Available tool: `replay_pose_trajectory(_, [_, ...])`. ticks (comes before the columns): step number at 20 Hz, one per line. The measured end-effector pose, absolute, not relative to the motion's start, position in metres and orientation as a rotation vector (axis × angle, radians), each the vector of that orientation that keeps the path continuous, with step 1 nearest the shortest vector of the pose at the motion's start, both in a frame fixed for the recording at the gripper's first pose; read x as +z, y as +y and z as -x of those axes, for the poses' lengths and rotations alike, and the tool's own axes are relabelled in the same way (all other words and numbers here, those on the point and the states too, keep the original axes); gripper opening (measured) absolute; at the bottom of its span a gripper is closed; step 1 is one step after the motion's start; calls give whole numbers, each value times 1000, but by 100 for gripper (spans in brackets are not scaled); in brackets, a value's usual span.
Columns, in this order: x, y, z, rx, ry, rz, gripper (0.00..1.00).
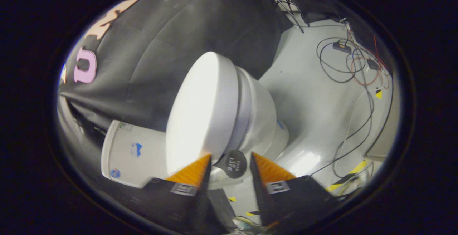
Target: Open the toilet lid.
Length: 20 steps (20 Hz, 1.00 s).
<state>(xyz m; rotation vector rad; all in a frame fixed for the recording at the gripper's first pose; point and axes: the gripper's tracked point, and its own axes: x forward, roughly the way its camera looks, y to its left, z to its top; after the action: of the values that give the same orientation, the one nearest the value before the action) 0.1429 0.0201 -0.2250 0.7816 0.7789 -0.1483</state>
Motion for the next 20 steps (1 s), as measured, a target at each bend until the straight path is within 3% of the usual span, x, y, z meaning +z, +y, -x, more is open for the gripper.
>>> replay_pose_trajectory(2, [-219, 21, -144, -138, 756, -875, 14])
replay_pose_trajectory(5, [-226, 28, -151, -90, 750, -968, 14])
replay_pose_trajectory(7, [-223, 17, -150, -87, 732, -1035, 2])
replay_pose_trajectory(20, [-176, 37, -137, -69, 705, -920, 2])
